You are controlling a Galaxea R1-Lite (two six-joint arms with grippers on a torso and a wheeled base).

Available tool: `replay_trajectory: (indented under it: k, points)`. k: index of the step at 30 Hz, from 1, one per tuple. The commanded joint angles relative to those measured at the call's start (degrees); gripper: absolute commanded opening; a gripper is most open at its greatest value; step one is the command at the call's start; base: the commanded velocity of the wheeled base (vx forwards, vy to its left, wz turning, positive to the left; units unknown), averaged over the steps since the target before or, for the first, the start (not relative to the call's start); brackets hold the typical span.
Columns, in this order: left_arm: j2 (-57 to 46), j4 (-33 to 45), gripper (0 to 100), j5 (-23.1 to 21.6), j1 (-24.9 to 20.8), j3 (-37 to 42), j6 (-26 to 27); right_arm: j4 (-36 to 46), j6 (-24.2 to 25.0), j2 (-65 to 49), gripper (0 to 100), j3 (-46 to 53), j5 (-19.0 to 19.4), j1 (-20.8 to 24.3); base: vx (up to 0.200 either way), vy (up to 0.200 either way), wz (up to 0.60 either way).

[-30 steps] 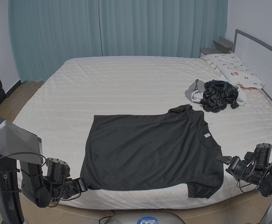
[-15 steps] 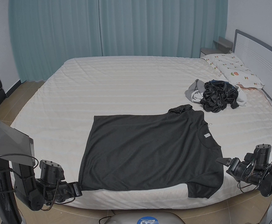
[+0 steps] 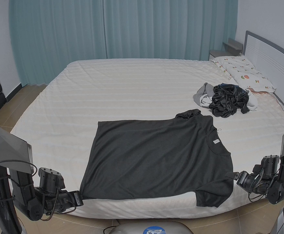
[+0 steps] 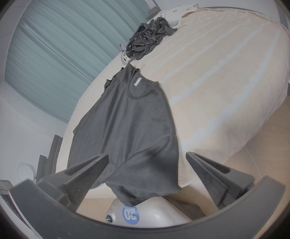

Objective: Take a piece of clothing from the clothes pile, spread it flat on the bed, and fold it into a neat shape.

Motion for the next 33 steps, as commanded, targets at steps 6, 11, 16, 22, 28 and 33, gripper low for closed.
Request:
replay_trajectory:
  k: [6,11,16,22,28,33]
  points:
    - [0.5,-0.1,0,0.0,0.0,0.0,-0.1,0.1,0.0,1.9,0,-0.3,2.6,-1.2,0.0,0.0,0.0]
    - [1.7,-0.3,0,0.0,0.4,-0.1,0.0,-0.2,0.0,7.0,0,-3.9,3.4,-1.9,0.0,0.0,0.0]
    - [1.5,-0.1,0,0.0,0.5,0.1,0.0,0.0,-0.9,6.4,0,-3.3,3.4,-4.8,0.0,0.0,0.0]
    - [1.4,0.0,0,0.0,0.6,0.1,0.1,-0.2,-8.3,6.6,0,-0.8,4.0,-9.1,0.0,0.0,0.0]
    - [1.6,-0.2,0,0.0,0.6,0.0,0.1,-0.7,-8.5,5.5,0,0.8,10.9,-10.8,0.0,0.0,0.0]
    - [1.5,-0.2,0,0.0,0.6,0.0,0.0,-0.7,-8.4,5.4,100,1.1,13.8,-10.1,0.0,0.0,0.0]
